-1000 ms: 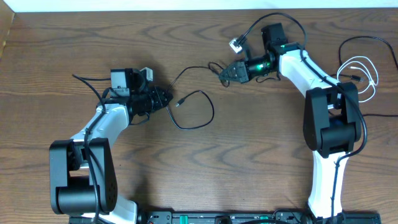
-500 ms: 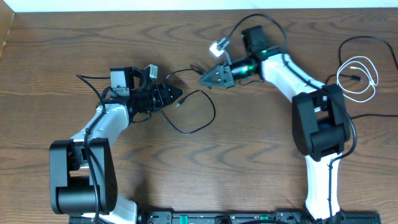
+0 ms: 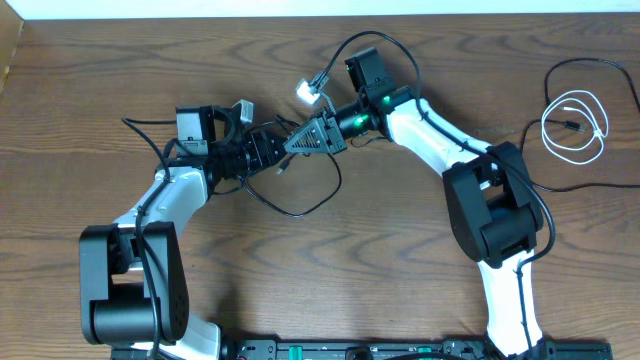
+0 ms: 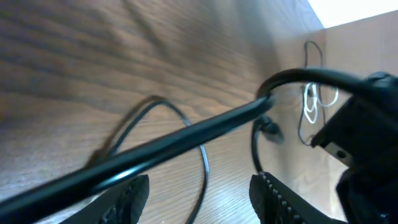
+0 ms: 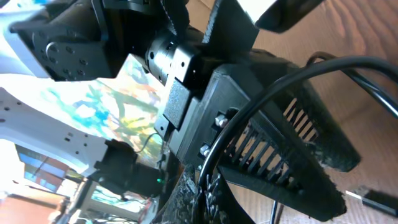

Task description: Untangle cables

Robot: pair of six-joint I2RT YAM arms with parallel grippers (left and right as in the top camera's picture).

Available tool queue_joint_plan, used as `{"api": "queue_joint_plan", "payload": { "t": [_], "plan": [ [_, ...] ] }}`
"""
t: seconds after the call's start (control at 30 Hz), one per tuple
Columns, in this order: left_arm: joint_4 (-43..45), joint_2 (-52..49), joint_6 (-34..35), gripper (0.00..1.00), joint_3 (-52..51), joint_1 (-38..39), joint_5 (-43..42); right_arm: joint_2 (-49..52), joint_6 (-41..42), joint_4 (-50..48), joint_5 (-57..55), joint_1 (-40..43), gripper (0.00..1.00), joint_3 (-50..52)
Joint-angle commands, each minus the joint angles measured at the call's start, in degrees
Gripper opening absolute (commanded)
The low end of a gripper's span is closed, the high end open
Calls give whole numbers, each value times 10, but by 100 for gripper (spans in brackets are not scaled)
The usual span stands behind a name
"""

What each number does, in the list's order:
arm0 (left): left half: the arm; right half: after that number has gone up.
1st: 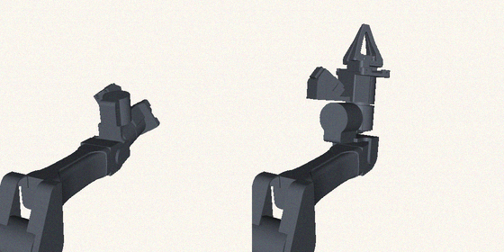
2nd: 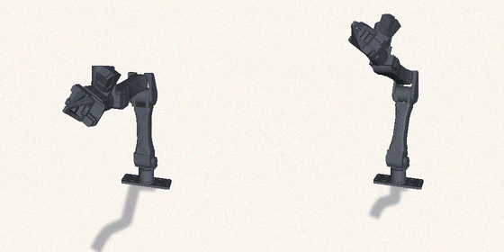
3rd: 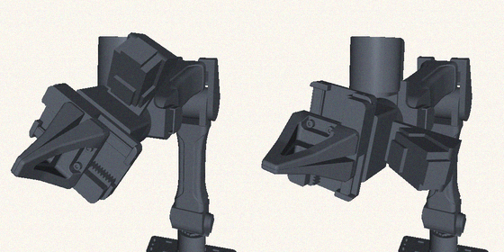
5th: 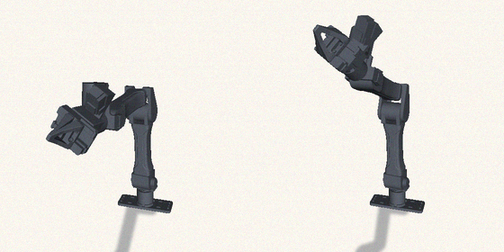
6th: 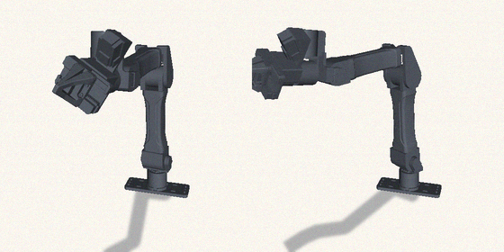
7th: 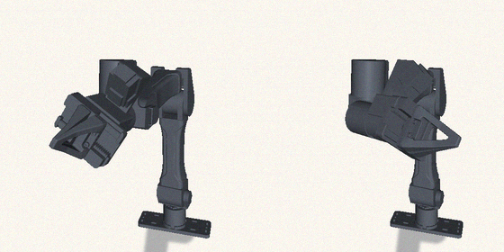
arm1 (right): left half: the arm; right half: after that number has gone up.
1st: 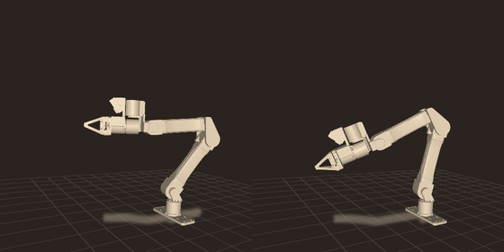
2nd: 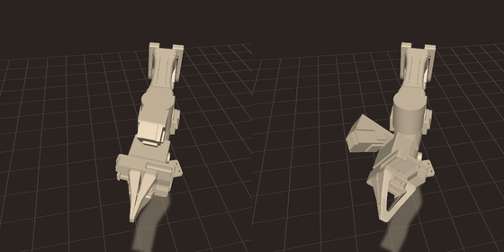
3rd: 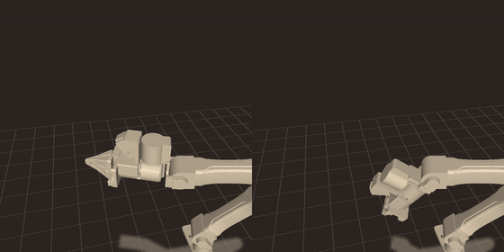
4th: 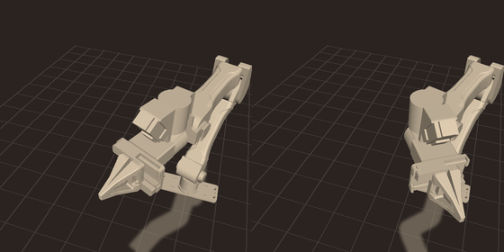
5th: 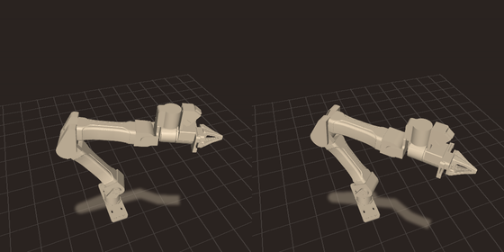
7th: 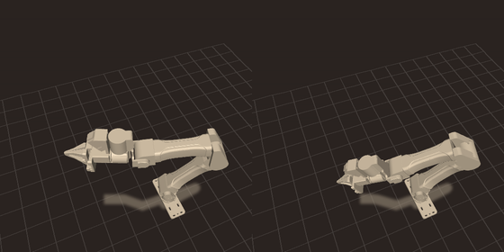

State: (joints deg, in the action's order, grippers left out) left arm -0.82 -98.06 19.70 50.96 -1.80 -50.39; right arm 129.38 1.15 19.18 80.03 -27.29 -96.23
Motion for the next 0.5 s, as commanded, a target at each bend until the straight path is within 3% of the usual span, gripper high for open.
{"api": "queue_joint_plan", "payload": {
  "t": [0.0,0.17,0.47],
  "plan": [
    [10,-5,3,58,2,-11,-47,6,34,-2,25,-1,1,2],
    [24,-5,4,58,2,-34,-97,6,66,-6,27,3,1,2],
    [22,-5,4,58,2,-63,-52,6,216,-36,17,11,1,2]
  ]
}}
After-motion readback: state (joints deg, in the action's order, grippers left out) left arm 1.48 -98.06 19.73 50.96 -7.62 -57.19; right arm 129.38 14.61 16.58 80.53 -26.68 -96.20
